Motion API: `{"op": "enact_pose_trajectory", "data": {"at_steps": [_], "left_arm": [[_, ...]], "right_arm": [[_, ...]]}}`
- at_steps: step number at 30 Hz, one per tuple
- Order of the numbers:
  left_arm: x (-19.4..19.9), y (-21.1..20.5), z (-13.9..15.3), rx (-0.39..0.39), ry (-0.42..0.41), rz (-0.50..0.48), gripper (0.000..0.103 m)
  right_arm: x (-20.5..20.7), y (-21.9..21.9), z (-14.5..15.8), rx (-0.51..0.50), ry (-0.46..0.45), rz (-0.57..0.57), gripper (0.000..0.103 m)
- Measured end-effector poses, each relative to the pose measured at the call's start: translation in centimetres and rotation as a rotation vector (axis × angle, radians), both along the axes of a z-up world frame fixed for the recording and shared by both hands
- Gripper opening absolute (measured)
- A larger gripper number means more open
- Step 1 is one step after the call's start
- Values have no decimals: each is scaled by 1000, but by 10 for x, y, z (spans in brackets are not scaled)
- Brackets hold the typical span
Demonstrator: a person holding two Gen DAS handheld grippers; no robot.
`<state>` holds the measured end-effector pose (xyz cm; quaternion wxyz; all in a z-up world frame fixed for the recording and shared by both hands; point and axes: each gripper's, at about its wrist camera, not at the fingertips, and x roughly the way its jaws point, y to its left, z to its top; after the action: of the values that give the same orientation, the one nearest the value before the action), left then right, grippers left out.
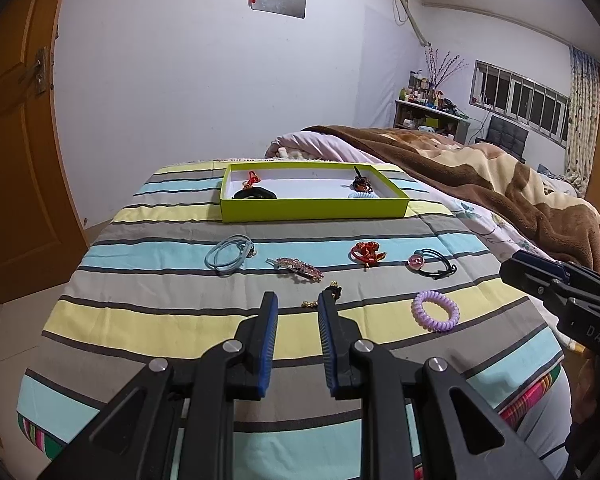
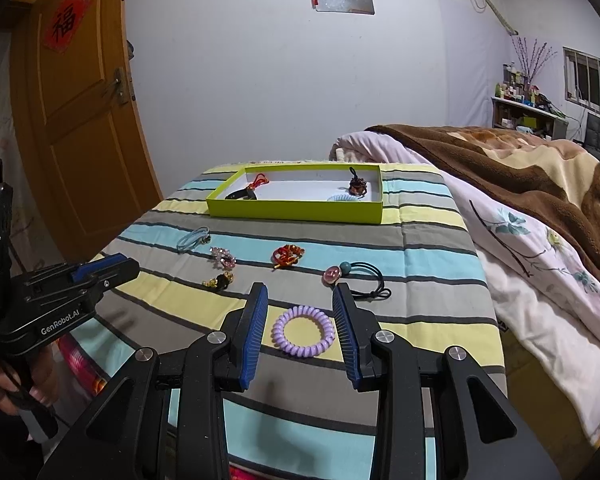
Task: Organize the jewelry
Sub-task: 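Move both tools back toward the remaining jewelry, then grasp the gold-black pendant with the left tool while the right tool grasps the black hair tie with red bead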
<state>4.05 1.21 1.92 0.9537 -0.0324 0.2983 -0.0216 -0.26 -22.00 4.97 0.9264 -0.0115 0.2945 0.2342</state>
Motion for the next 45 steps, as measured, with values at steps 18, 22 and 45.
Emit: {"op": "enact_pose_trajectory", "data": {"at_steps": [18, 22, 45], "left_arm": [[11, 3, -11, -15, 32, -10, 22], [19, 0, -15, -15, 46, -28, 25], [72, -24, -42, -11, 156, -132, 27]], "right_arm": [[16, -2, -14, -8, 50, -15, 35], [24, -3, -19, -11, 64, -21, 35], [90, 14, -46, -41, 183, -19, 35]]}}
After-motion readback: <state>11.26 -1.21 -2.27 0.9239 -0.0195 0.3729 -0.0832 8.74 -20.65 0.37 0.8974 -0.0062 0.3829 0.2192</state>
